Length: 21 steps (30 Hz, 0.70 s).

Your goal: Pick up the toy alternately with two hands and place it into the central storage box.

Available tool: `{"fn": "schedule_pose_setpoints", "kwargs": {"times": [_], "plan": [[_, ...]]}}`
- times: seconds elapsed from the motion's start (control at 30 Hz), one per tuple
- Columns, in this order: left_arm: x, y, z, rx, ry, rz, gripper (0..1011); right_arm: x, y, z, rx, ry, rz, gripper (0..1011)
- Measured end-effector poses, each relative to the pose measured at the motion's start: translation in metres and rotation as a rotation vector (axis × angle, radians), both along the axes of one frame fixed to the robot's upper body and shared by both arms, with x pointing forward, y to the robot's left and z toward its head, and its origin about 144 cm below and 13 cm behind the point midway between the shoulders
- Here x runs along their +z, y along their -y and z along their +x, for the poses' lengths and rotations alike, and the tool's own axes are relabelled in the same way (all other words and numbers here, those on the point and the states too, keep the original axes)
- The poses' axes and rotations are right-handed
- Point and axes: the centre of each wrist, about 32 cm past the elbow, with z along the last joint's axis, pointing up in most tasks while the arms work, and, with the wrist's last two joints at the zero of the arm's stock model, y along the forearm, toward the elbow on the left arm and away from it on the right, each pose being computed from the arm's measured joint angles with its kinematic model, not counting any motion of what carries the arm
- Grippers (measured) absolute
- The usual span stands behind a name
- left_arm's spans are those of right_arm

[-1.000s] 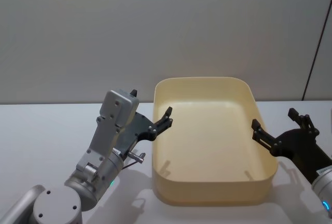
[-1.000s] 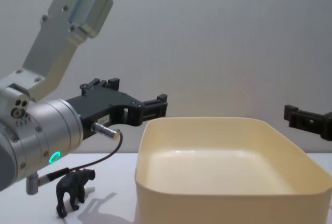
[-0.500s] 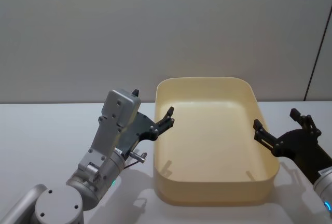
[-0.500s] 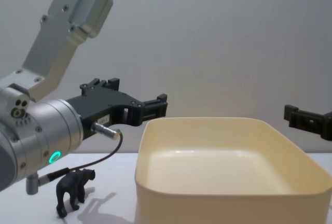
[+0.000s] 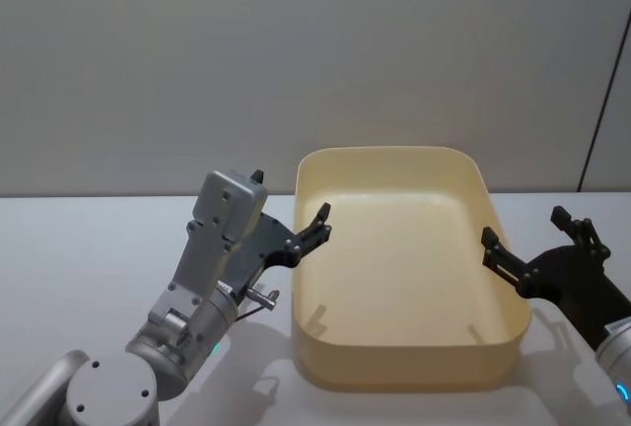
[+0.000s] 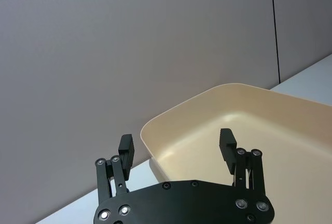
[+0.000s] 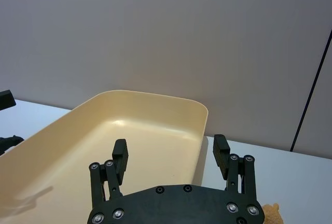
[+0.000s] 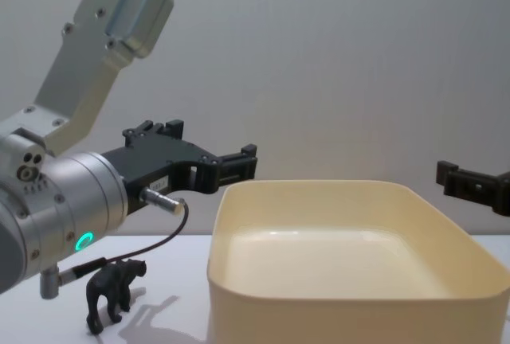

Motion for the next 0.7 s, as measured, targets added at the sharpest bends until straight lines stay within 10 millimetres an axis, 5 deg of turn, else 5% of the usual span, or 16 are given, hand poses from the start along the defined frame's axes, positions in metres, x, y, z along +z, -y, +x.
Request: {"fn": "schedule_pose_setpoints", "kwargs": {"times": [0.7], "plan": [[0.0, 0.0, 0.0, 0.0, 0.0, 0.0, 1001, 0.0001, 0.0059, -0.001, -0.012, -0.001, -0.006, 1001]]}}
